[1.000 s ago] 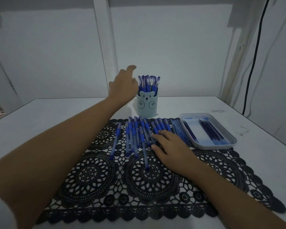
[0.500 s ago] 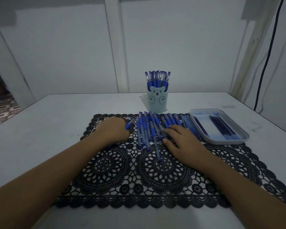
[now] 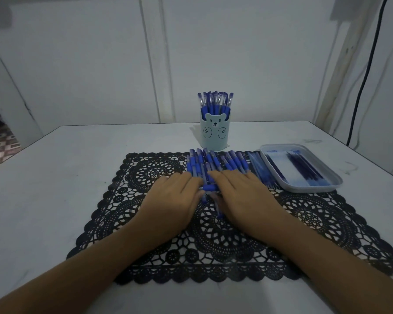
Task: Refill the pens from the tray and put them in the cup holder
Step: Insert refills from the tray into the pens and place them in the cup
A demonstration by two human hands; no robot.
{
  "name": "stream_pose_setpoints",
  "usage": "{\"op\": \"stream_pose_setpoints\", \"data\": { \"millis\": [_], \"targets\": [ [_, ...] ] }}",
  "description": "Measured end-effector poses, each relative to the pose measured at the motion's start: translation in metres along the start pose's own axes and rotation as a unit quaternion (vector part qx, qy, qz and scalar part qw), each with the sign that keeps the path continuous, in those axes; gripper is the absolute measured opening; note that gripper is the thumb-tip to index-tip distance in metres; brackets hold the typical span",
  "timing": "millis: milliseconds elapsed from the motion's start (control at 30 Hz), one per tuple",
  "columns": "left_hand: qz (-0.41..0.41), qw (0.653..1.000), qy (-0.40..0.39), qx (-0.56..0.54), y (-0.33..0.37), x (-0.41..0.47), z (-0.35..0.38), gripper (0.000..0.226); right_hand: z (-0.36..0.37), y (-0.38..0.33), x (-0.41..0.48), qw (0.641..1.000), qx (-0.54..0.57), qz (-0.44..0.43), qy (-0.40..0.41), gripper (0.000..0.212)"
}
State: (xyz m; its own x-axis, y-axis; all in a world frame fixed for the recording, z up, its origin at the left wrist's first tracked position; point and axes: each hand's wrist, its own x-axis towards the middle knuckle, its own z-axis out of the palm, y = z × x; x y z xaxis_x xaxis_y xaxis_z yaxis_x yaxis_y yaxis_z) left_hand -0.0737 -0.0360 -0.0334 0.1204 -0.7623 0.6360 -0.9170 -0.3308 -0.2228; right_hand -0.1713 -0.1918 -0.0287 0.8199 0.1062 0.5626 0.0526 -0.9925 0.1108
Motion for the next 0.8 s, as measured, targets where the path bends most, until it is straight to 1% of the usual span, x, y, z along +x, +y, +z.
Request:
{"op": "stream_pose_setpoints", "data": {
  "millis": [100,133,200,333,433,500,567,633,667,733,800],
  "targets": [
    [0.013,1.000,0.000,-0.013,0.003,0.004,0.000,0.027,0.000,0.004,-0.002,0.999,0.023,-0.027,-0.013,0.021],
    [0.016,1.000,-0.007,-0.017,0.003,0.003,-0.001,0.028,-0.003,0.004,-0.002,0.999,0.023,-0.030,-0.018,0.017],
    [0.019,0.999,-0.018,-0.023,0.003,0.003,-0.005,0.028,-0.009,0.003,-0.001,0.999,0.011,-0.030,-0.035,0.022],
    [0.018,0.999,-0.023,-0.023,0.003,0.001,-0.010,0.028,-0.018,0.009,-0.003,0.998,0.009,-0.055,-0.032,0.029],
    [0.010,0.999,-0.017,-0.026,0.003,0.000,-0.010,0.026,-0.021,0.010,-0.002,0.999,0.009,-0.027,-0.043,0.035],
    [-0.015,0.999,-0.009,-0.042,0.001,0.000,-0.008,0.025,-0.024,0.007,0.000,0.997,0.026,0.024,-0.065,0.037],
    [-0.069,0.994,0.000,-0.084,-0.002,0.000,-0.007,0.024,-0.029,0.010,-0.002,0.989,0.083,0.086,-0.087,0.030],
    [-0.125,0.985,0.007,-0.122,-0.006,0.001,-0.007,0.024,-0.028,0.017,-0.006,0.978,0.146,0.122,-0.086,0.024],
    [-0.140,0.982,0.009,-0.130,-0.006,0.001,-0.008,0.024,-0.027,0.018,-0.006,0.977,0.150,0.124,-0.083,0.025],
    [-0.148,0.980,0.010,-0.130,-0.006,0.001,-0.008,0.025,-0.021,0.017,-0.006,0.981,0.141,0.101,-0.086,0.028],
    [-0.147,0.981,0.012,-0.127,-0.005,0.001,-0.007,0.025,-0.011,0.016,-0.006,0.985,0.101,0.089,-0.105,0.034]
  ]
}}
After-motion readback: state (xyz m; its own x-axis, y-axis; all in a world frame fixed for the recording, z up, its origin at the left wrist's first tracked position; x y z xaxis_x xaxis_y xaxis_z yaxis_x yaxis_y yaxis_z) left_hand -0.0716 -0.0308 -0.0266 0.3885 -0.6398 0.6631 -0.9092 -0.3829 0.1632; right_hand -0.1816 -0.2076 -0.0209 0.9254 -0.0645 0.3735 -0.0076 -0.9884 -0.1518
